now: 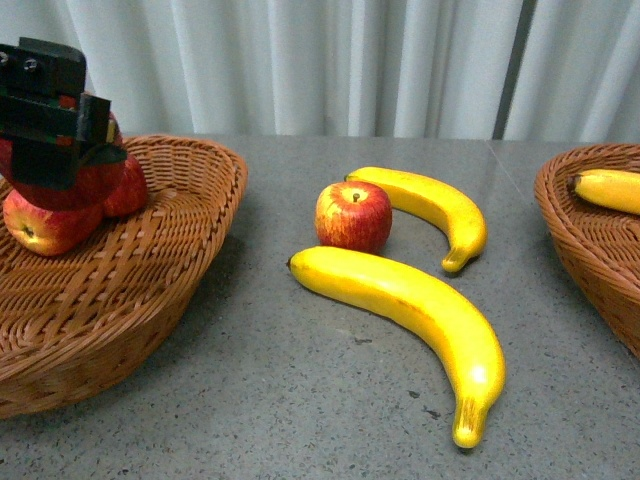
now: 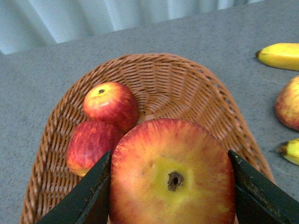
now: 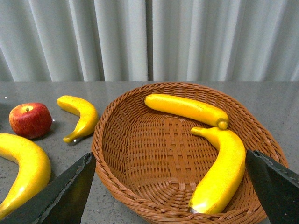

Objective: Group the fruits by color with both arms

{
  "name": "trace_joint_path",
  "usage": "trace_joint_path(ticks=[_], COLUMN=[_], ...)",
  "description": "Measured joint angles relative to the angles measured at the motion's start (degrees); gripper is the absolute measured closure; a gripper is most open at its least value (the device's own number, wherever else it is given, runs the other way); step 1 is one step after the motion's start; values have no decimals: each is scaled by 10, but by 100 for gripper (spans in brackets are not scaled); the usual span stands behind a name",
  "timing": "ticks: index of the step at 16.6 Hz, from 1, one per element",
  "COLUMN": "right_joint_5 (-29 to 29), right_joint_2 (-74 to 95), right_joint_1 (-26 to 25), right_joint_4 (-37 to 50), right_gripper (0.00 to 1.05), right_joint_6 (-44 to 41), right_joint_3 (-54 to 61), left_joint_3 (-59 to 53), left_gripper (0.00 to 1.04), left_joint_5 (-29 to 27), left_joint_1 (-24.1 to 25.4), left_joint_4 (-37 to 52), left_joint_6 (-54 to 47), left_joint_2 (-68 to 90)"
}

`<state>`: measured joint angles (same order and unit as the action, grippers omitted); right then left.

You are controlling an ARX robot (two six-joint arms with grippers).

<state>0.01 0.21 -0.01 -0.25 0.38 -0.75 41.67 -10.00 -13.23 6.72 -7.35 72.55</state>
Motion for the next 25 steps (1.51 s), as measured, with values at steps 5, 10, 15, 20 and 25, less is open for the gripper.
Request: trace_joint_path(ticks=[5, 10, 15, 20, 25], right_joint_5=[0, 0, 0, 0, 0], right_joint_2=[0, 0, 0, 0, 0], right_joint_1=[0, 0, 0, 0, 0], right_joint_4=[0, 0, 0, 0, 0], right_gripper=[7, 7, 7, 7, 7], right_joint_6=[0, 0, 0, 0, 0], right_joint_3=[0, 0, 0, 0, 0], left_joint_3=[-12, 49, 122, 311, 366], left_gripper=[8, 7, 7, 7, 7], left_joint_5=[21, 52, 89, 184, 196], left_joint_1=[28, -10, -29, -67, -125], left_joint_4=[7, 33, 42, -21, -58], left_joint_6=[28, 28, 23, -29, -71], left_joint_2=[21, 41, 110, 320, 420])
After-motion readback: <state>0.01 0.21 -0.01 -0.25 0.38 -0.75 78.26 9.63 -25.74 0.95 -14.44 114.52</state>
